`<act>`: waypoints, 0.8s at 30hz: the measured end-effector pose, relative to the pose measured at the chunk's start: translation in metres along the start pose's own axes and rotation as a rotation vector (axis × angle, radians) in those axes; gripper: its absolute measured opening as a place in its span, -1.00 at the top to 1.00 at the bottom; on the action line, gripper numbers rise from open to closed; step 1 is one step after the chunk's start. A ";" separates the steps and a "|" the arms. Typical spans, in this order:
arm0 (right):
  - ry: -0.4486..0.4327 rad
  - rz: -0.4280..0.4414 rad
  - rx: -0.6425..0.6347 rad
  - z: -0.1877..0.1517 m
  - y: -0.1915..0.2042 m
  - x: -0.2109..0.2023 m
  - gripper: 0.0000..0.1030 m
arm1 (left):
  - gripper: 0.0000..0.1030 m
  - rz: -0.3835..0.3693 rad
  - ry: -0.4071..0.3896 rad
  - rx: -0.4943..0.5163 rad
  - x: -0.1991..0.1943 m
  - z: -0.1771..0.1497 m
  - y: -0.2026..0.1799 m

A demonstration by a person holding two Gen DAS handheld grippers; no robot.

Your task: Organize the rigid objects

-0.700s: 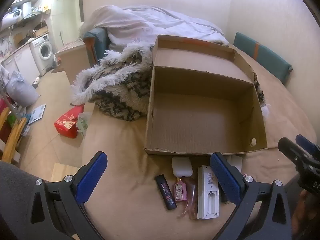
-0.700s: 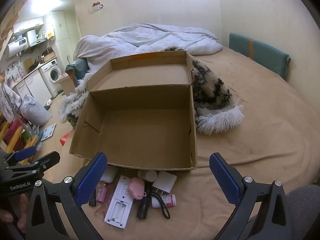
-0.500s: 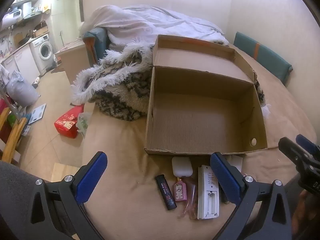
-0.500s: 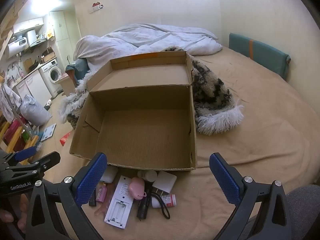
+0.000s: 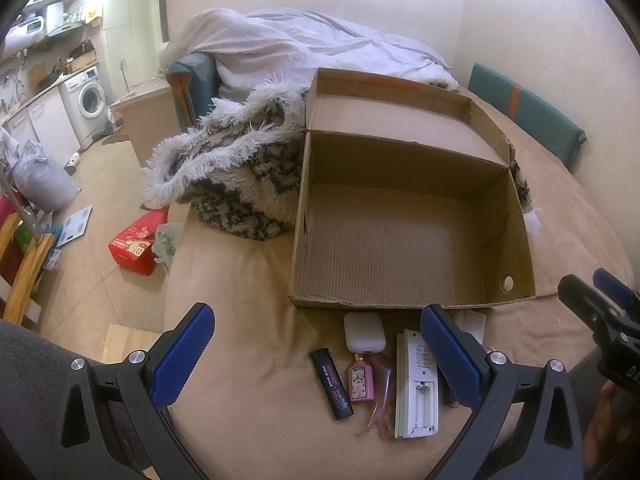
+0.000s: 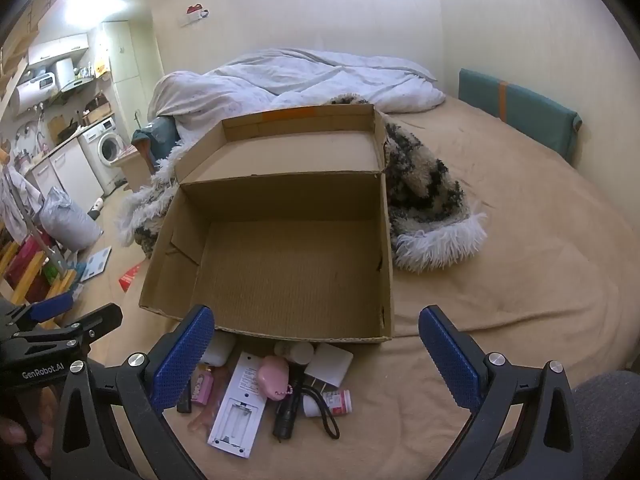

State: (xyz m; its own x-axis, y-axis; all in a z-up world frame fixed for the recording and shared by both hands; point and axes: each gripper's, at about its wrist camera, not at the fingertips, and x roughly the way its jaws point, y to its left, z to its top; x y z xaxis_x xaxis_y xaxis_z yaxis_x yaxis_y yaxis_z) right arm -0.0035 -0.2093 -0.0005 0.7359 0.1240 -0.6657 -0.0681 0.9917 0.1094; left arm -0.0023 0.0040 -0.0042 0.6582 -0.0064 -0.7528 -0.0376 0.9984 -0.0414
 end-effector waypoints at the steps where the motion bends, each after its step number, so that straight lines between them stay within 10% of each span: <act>1: 0.000 0.000 -0.001 0.000 0.000 0.000 -1.00 | -0.99 0.000 0.001 0.000 0.001 0.000 0.001; 24: -0.002 0.000 -0.001 0.000 -0.001 0.001 -1.00 | -0.99 0.001 0.003 0.002 0.002 0.000 0.002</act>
State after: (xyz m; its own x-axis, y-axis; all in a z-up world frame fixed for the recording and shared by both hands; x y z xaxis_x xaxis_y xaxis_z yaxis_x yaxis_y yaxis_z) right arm -0.0027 -0.2102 -0.0010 0.7374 0.1241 -0.6639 -0.0688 0.9917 0.1089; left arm -0.0005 0.0061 -0.0057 0.6557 -0.0061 -0.7550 -0.0364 0.9986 -0.0396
